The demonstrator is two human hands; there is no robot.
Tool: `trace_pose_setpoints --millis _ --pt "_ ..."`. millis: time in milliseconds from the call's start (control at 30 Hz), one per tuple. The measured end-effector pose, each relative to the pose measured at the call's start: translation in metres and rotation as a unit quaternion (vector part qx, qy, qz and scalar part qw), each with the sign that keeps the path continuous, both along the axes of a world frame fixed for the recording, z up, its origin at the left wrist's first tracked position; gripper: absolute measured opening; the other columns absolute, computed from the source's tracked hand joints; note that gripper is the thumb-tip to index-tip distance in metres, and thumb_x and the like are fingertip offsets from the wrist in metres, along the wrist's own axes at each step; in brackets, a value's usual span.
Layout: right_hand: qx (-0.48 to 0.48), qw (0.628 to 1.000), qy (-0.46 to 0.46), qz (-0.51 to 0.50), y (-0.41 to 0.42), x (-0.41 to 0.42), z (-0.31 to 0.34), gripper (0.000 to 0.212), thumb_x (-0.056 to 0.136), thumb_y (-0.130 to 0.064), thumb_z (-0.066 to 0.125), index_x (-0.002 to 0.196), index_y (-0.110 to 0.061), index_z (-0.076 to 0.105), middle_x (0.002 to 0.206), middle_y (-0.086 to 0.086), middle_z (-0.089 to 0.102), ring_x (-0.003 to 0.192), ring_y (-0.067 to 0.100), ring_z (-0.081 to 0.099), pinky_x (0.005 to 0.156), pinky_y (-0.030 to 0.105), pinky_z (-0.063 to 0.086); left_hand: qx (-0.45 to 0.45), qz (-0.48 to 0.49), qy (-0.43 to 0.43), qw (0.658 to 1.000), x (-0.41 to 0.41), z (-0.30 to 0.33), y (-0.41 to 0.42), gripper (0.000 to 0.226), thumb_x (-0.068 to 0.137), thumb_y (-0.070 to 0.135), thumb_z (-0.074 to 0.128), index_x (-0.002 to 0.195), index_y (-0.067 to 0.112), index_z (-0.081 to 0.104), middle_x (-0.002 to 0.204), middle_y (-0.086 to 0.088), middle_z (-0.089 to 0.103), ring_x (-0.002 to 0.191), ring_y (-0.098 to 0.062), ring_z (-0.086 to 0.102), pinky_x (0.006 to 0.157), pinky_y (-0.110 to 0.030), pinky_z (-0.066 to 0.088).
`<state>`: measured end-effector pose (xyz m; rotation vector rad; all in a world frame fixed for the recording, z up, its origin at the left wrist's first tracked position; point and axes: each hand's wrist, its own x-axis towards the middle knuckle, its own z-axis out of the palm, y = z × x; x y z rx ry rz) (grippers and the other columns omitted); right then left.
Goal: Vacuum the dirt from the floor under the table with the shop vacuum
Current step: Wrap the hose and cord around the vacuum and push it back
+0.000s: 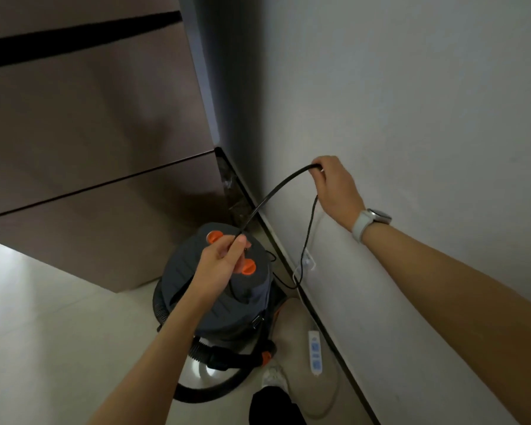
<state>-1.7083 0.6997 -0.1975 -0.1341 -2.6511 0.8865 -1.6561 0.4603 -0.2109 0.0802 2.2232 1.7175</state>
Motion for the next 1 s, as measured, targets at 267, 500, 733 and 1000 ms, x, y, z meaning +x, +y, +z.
trace_pose_setpoints --millis 267,500,733,1000 --pt "0.125 0.977 0.109 0.135 -0.044 0.025 0.047 0.037 0.088 -0.044 0.05 0.083 -0.011 0.068 0.071 0.0 0.062 0.061 0.009 0.048 0.053 0.022 0.037 0.05 -0.059 0.13 0.989 -0.003 0.058 0.004 0.027 0.1 0.018 0.039 0.083 0.018 0.06 0.049 0.011 0.041 0.046 -0.001 0.037 0.049 -0.015 0.032" --pt "-0.043 0.992 -0.104 0.061 -0.05 0.089 0.017 0.01 0.097 -0.015 0.047 0.094 -0.007 0.052 0.103 0.01 0.063 0.101 0.024 0.058 0.09 0.04 0.046 0.18 0.182 0.129 0.958 0.025 0.077 -0.089 0.033 0.103 0.02 0.03 0.075 0.016 0.047 0.046 0.012 0.035 0.044 -0.001 0.028 0.043 -0.014 0.023" --pt "-0.073 0.955 -0.203 0.202 -0.189 0.129 -0.002 0.067 0.094 -0.013 0.054 0.149 -0.011 0.016 0.151 0.003 0.028 0.138 0.013 0.026 0.114 0.026 0.021 0.159 0.007 0.139 0.977 0.089 0.077 -0.157 0.031 0.102 0.012 0.03 0.076 0.009 0.047 0.049 0.012 0.034 0.045 -0.002 0.027 0.044 -0.012 0.023" --pt "-0.015 0.948 -0.287 0.138 -0.224 0.181 -0.031 0.017 0.101 -0.016 0.039 0.085 -0.015 0.045 0.077 0.002 0.049 0.073 0.019 0.046 0.069 0.031 0.033 0.217 0.249 0.121 0.936 0.121 0.068 -0.26 0.036 0.104 0.022 0.03 0.073 0.015 0.047 0.046 0.013 0.036 0.045 -0.001 0.029 0.047 -0.016 0.024"
